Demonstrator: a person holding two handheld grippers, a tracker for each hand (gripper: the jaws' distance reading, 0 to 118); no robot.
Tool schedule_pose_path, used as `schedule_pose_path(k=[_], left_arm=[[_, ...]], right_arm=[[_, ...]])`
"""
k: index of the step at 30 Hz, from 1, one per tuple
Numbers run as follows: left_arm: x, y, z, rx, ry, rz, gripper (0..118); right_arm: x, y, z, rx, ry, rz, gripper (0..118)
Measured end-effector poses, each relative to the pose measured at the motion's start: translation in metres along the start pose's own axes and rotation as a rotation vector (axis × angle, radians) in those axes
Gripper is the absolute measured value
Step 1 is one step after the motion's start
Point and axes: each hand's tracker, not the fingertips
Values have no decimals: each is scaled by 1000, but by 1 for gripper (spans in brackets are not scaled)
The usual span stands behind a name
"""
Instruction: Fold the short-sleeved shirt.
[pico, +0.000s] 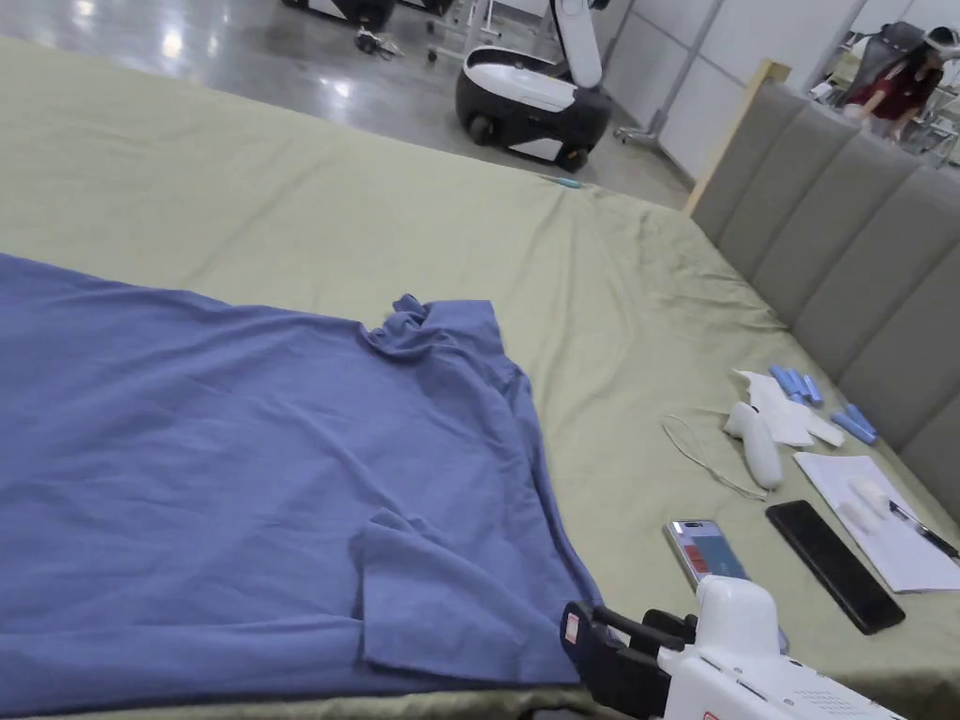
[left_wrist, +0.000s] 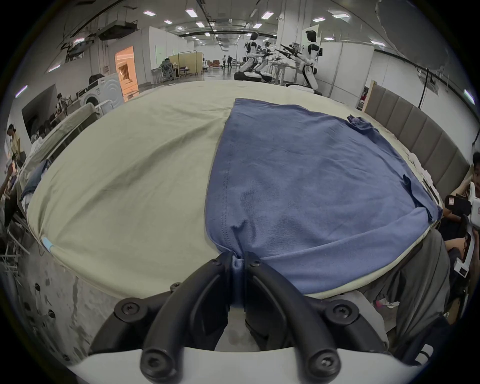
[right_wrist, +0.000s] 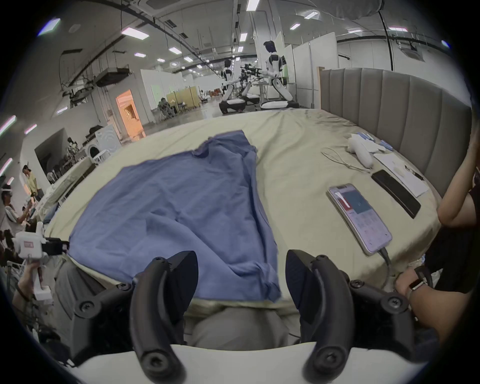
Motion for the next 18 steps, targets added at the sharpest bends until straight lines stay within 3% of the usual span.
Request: schedule_pose_path(k=[2,5,7,8,9,11,12,16,18], left_arm=[[4,1,0,-3,6,-11,9],[8,4,6,-5,6,-15,9],[4,5,5,-5,1,-7,9],[5,5,5,-4,0,-2,9],[6,5,6,-3,-1,3,9],[7,5,5,-5,4,9,9],[9,6,6,-6,10,7,9],[8,7,14,5,2,-4,9],[0,14,29,35,-144,104,9]], right_arm=[[4,-7,-9,-35,-26,-3,76],[13,-15,-32,-118,-7,-78,70],[15,-18,-45,-163,-2,-114,46],[13,-20,-49,-161,-7,-116,41],[10,-21,-49,-141,-70,-90,35],[5,-17,-43,-133,-50,-64,13],[5,-18,-42,-124,-2,-88,13],[-2,-20,-39,-108,-27,-61,12],[-1,-13,-28,-37,5,-91,12]])
